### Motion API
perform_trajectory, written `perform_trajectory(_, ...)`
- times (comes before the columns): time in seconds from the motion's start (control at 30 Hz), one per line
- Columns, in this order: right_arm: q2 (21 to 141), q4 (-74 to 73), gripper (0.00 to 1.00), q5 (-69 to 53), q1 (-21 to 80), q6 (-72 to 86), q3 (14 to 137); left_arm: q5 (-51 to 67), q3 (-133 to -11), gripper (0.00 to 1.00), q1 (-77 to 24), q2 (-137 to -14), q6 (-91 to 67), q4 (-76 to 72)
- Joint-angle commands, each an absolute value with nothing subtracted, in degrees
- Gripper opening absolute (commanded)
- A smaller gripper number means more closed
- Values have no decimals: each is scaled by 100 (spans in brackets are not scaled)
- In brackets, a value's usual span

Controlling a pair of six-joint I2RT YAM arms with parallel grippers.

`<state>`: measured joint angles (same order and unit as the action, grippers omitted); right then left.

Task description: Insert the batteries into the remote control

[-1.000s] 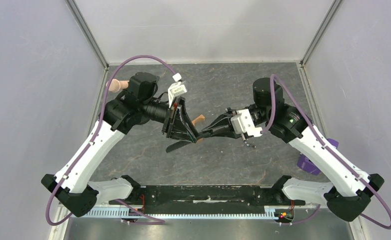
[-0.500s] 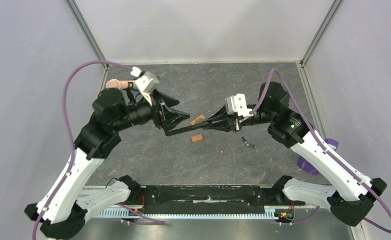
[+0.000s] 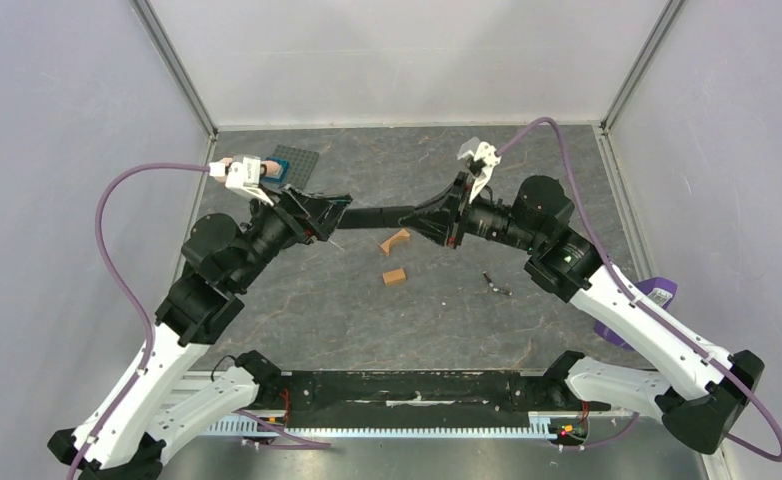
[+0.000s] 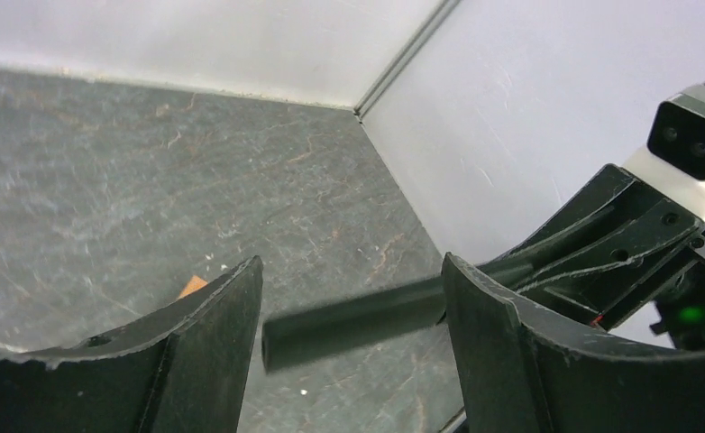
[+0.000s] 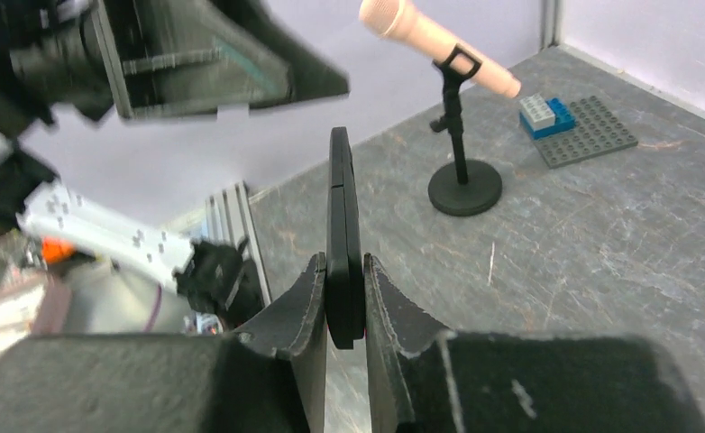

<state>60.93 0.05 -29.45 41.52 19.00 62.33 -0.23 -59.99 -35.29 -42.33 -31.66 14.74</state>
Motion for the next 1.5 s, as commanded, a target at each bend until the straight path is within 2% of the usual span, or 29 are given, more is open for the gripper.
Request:
perform_trajectory(0.0,6181,1255,0,-1881,4166,3423,6236,-1059,-5681,78,-3533,-3982,-4612,1147)
perform_trajectory(0.2,6245,1772,0,-1097,4161,4511,6062,-1396,-5391,79,-3534,-3869,-5427,707)
perform_trajectory(0.47,6447,2796,0,-1557,4167,6092,5745,-44,-4834,79,-3541,-4461,-5287,-1821)
perform_trajectory(0.63,6380,3180,0,-1510,4175,6622,5531,154,-4787,79,-3543,-4784,-5345,-2094)
perform_trajectory(0.8,6456,3169,0,-1673,4173,6815,5473,-170,-4592,79,-3547,-4815,-5399,-2492)
perform_trajectory(0.83,6470,3152,0,-1676,4168,6870,5411,-214,-4567,74,-3544,-4825,-5360,-2582)
perform_trajectory(1.0,6560,3236,0,-1658,4172,7111,5002,-184,-4506,21,-3547,-4903,-5187,-2513)
perform_trajectory(1.07,6634,3313,0,-1748,4166,7057,4916,-323,-4433,4,-3549,-4870,-5075,-2302)
perform_trajectory(1.2,6740,3252,1,-1812,4163,6876,4714,-548,-4377,2,-3541,-4766,-4660,-1912)
perform_trajectory(1.37,6693,3245,13,-1766,4101,6768,4134,-740,-4528,2,-3550,-4801,-4274,-1601)
perform_trajectory(1.47,6641,3349,15,-1755,4019,6726,3728,-824,-4613,2,-3538,-4907,-4185,-1575)
